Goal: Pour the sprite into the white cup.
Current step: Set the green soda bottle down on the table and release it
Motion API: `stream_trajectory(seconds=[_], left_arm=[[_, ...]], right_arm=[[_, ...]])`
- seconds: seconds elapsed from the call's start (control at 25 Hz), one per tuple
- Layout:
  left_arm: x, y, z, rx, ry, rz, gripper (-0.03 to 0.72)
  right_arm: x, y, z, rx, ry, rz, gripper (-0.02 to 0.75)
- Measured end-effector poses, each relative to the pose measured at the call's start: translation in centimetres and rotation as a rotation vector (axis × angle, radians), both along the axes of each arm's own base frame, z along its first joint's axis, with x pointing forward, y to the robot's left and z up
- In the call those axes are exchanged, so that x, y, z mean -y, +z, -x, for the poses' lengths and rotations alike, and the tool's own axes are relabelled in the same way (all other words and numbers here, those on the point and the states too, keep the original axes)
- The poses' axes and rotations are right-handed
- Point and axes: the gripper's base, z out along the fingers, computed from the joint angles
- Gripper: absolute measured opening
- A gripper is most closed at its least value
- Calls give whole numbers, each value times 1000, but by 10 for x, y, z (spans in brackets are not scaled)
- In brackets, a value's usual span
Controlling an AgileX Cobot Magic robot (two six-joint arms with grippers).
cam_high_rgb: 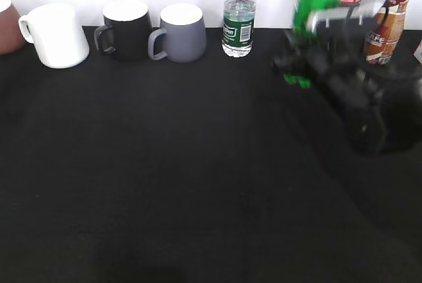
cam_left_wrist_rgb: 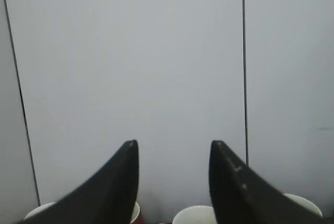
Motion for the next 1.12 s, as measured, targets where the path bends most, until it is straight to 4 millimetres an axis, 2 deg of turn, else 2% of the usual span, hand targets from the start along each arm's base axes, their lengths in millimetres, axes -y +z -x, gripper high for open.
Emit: stream_trajectory(seconds=[0.08, 0.2, 0.28, 0.44, 0.56, 0.72, 0.92, 1.12], left_arm=[[0, -1, 0, -9, -2, -3, 343], [0, -1, 0, -14, -3, -4, 343], [0, -1, 0, -15, -3, -7, 343], [1, -2, 0, -17, -9, -17, 343], [1, -2, 0, -17, -10, -19, 343], [1, -2, 0, -18, -10, -19, 343], [1, -2, 0, -18, -10, -20, 343], [1, -2, 0, -18, -10, -20, 343]], right_arm=[[8, -15, -8, -22, -6, 22, 378], [3, -6, -28, 57, 48, 29, 378], [-2, -11, -39, 83, 65, 30, 378], [-3, -28, -42, 60, 67, 37, 378], [-3, -29, -43, 65, 67, 30, 378], [-5, -31, -58, 83, 36, -32, 448], [-11, -29, -77, 70, 37, -33, 451], [-12, -30, -78, 74, 41, -32, 451]])
